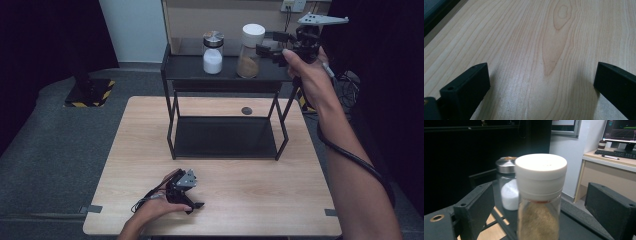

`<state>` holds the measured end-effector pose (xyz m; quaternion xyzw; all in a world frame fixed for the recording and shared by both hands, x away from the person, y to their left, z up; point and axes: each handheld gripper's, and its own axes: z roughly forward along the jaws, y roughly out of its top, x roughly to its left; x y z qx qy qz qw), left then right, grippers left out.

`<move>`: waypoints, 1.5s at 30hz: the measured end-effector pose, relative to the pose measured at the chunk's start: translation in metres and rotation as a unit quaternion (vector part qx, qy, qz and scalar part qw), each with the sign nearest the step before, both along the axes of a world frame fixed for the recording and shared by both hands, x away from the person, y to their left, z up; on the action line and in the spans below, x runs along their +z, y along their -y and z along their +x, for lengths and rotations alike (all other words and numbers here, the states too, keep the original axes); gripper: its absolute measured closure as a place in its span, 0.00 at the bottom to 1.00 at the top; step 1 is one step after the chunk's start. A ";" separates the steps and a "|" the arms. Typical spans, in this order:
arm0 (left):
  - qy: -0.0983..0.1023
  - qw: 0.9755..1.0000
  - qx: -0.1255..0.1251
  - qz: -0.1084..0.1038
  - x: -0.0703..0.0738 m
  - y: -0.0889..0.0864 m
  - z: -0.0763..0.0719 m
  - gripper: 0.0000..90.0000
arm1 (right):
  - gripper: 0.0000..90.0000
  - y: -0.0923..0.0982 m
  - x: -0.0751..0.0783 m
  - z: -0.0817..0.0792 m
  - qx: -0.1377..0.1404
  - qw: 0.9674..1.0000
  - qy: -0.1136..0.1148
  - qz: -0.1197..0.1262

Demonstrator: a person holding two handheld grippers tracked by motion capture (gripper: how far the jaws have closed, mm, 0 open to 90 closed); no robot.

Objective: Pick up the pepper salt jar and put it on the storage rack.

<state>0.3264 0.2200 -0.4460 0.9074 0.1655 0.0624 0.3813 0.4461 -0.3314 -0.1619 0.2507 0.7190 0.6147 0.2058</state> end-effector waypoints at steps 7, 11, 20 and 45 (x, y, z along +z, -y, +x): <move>0.000 1.000 0.000 0.000 0.000 0.000 0.000 0.00 | 0.10 0.011 -0.010 -0.027 0.009 1.000 0.011 0.007; 0.000 1.000 0.000 0.000 0.000 0.000 0.000 0.00 | 0.10 0.014 -0.023 -0.042 0.009 1.000 0.010 0.002; 0.001 1.000 -0.002 0.002 0.000 0.000 0.000 0.00 | 0.09 0.012 -0.063 -0.068 0.019 1.000 -0.007 -0.013; 0.001 1.000 -0.001 0.001 0.000 0.000 0.000 0.00 | 0.08 -0.008 -0.175 -0.121 0.011 0.994 -0.053 -0.097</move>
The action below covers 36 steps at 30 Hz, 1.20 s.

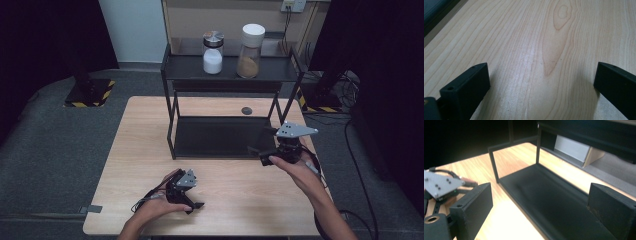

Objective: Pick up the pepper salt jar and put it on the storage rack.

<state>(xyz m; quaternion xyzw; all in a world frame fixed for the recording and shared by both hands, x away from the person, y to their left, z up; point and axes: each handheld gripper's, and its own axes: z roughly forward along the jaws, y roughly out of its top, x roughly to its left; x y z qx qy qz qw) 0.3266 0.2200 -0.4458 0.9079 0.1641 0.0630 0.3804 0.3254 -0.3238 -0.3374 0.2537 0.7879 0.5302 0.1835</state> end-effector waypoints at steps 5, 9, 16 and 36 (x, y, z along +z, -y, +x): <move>0.000 1.000 0.000 0.000 0.000 0.000 0.000 0.00 | 0.08 0.002 -0.010 -0.005 -0.006 1.000 -0.005 -0.009; 0.000 1.000 0.000 0.000 0.000 0.000 0.000 0.00 | 0.08 0.004 -0.015 -0.008 -0.009 1.000 -0.007 -0.012; 0.000 1.000 0.001 0.000 0.000 0.000 0.000 0.00 | 0.08 0.008 -0.028 -0.013 -0.014 1.000 -0.018 -0.016; 0.000 1.000 0.001 0.000 0.000 0.000 -0.001 0.00 | 0.05 0.026 -0.064 -0.023 -0.025 0.999 -0.038 -0.019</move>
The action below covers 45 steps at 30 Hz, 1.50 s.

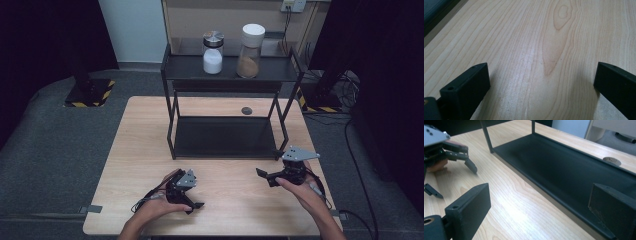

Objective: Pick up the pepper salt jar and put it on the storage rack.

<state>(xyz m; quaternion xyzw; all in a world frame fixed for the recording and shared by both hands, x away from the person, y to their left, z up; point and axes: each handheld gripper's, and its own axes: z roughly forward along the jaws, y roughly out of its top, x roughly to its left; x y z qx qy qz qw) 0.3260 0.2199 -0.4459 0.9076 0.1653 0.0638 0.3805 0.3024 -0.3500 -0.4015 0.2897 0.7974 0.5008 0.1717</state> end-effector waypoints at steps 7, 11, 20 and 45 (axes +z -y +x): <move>0.000 1.000 0.000 0.000 0.000 0.000 0.000 0.00 | 0.05 0.000 -0.014 -0.002 0.001 1.000 -0.015 -0.008; 0.000 1.000 0.000 0.000 0.000 0.000 0.000 0.00 | 0.04 -0.003 -0.020 -0.003 0.002 1.000 -0.020 -0.021; 0.000 1.000 0.000 0.000 0.000 0.000 0.000 0.00 | 0.04 -0.005 -0.032 -0.006 0.004 0.999 -0.028 -0.044; 0.000 1.000 0.000 0.000 0.000 0.000 0.000 0.00 | 0.04 -0.027 -0.048 -0.002 0.019 0.991 -0.058 -0.118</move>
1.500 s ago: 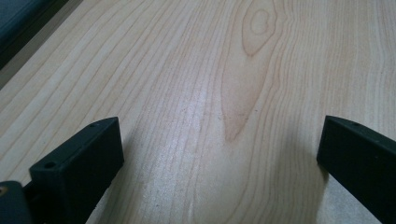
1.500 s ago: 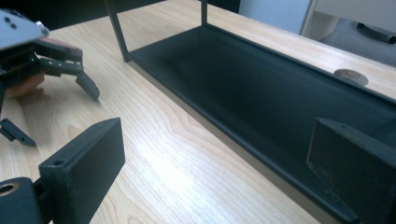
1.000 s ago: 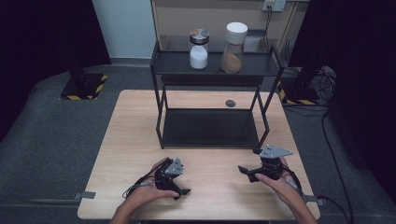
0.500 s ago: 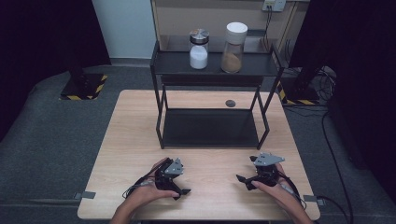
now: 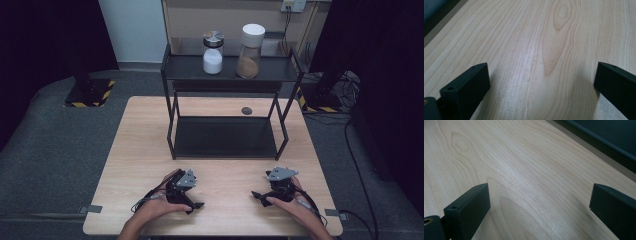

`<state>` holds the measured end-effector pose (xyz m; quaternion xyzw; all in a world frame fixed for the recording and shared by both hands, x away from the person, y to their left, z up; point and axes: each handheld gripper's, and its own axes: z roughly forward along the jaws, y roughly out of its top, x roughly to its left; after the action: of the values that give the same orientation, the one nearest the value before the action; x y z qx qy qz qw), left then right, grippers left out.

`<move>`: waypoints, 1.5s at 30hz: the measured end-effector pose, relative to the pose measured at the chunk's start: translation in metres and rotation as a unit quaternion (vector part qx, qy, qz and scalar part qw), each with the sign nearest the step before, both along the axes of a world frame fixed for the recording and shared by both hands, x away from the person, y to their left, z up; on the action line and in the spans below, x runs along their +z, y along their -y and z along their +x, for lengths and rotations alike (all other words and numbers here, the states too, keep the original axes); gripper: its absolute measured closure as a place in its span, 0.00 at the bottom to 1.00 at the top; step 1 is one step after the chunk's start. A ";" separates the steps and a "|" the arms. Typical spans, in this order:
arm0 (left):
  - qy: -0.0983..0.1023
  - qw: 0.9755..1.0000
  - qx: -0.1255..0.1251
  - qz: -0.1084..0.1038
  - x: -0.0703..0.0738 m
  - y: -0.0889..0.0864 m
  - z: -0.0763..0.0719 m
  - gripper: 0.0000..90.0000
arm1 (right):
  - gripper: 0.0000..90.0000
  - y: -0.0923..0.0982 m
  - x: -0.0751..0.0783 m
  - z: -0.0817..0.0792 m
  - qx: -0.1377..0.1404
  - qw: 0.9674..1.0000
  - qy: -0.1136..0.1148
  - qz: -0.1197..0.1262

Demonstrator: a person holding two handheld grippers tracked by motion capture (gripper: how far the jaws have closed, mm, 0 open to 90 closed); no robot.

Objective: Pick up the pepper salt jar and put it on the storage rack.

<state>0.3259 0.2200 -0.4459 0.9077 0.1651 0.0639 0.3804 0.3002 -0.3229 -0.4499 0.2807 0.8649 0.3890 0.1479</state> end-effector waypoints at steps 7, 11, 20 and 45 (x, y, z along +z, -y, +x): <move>0.000 1.000 0.000 0.000 0.000 0.000 0.000 0.00 | 0.03 -0.005 0.003 0.003 -0.001 1.000 -0.015 -0.015; 0.000 1.000 0.000 0.000 0.000 0.000 0.000 0.00 | 0.02 -0.005 0.004 0.007 -0.010 0.999 -0.030 -0.010; 0.000 1.000 0.000 0.000 0.000 0.000 0.000 0.00 | 0.02 -0.005 0.004 0.007 -0.011 0.999 -0.034 -0.010; 0.000 1.000 0.000 0.000 0.000 0.000 0.000 0.00 | 0.01 -0.006 0.004 0.007 -0.014 0.999 -0.035 -0.010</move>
<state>0.3258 0.2200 -0.4460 0.9076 0.1653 0.0639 0.3806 0.3070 -0.3172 -0.4460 0.3045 0.8693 0.3686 0.1256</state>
